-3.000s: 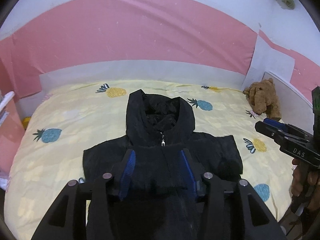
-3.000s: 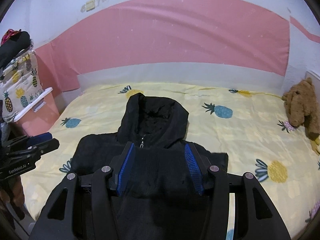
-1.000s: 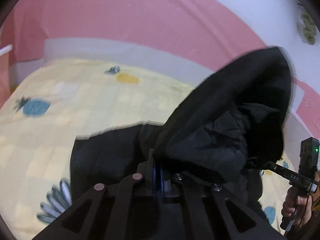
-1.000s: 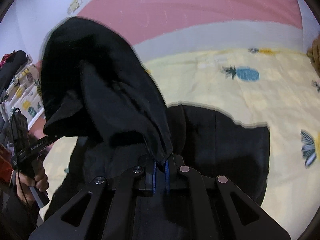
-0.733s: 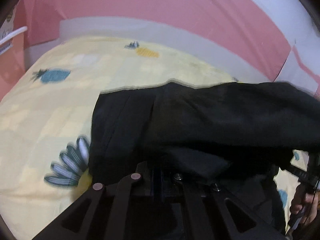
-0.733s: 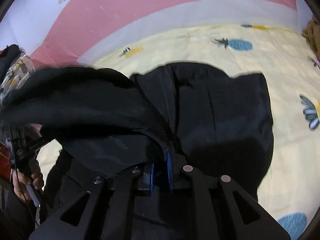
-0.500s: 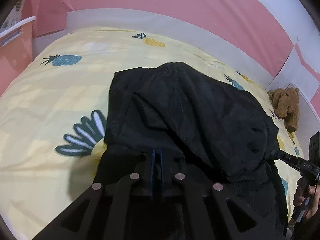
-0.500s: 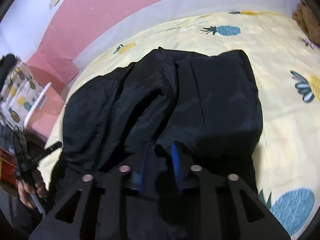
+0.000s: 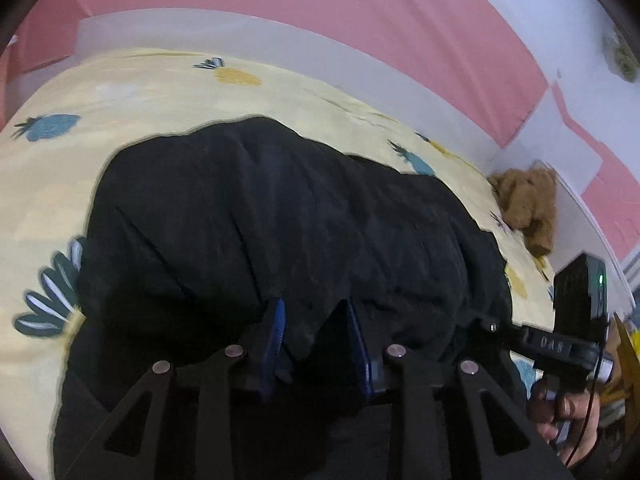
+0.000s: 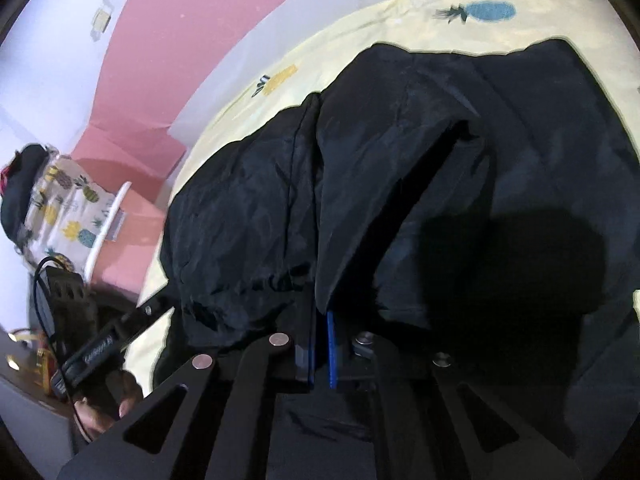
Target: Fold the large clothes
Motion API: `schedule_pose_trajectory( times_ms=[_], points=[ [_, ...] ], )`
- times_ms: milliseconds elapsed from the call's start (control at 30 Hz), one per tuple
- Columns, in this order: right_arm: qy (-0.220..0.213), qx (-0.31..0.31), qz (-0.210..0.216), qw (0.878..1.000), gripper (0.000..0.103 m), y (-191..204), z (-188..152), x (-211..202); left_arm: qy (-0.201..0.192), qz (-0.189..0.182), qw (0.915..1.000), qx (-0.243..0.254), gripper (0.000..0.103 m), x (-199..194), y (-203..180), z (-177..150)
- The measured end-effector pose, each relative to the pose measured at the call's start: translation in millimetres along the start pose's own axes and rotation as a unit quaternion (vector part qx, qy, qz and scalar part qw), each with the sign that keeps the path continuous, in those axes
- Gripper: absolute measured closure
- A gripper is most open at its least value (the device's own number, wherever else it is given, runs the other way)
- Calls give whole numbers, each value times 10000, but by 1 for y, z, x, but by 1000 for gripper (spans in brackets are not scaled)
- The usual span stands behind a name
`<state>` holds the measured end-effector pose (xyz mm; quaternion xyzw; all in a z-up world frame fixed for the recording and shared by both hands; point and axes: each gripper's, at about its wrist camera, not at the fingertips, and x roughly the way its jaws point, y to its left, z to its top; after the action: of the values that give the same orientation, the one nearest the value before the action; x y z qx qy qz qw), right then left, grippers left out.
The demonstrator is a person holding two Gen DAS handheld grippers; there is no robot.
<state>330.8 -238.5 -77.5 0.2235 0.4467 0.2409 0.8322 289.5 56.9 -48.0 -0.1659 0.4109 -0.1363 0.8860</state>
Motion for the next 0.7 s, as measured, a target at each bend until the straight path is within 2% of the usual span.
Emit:
schedule_pose_trajectory(
  times_ms=[167,233,300,367,433,533,600,700],
  points=[
    [89,4,-358,9993,100,-20,-13,8,165,-53,9998,-116,71,25,7,-24],
    [121,-212,-620,9978,100,-15,-14,18,124,65,9999,-51,71,29,5,-27],
    [151,-243,-694,9972,98,-14,-11,17,163,197,9997,0,71,26,0,-27],
    [149,-323,-723,9968,91,-7,-12,5,212,335,9992,82,71,16,-6,-26],
    [46,-523,-923,9944,80,0,-17,-11,134,304,9994,122,71,-5,-10,-25],
    [-345,-855,-999,9907,77,14,-15,-44,-270,323,9987,282,71,-35,-16,-8],
    [-673,-1040,-1062,9866,77,22,-4,-62,-664,409,9962,400,71,-47,-21,16],
    [-946,-1259,-1123,9811,77,36,21,-59,-870,583,9937,404,71,-34,-16,55]
  ],
)
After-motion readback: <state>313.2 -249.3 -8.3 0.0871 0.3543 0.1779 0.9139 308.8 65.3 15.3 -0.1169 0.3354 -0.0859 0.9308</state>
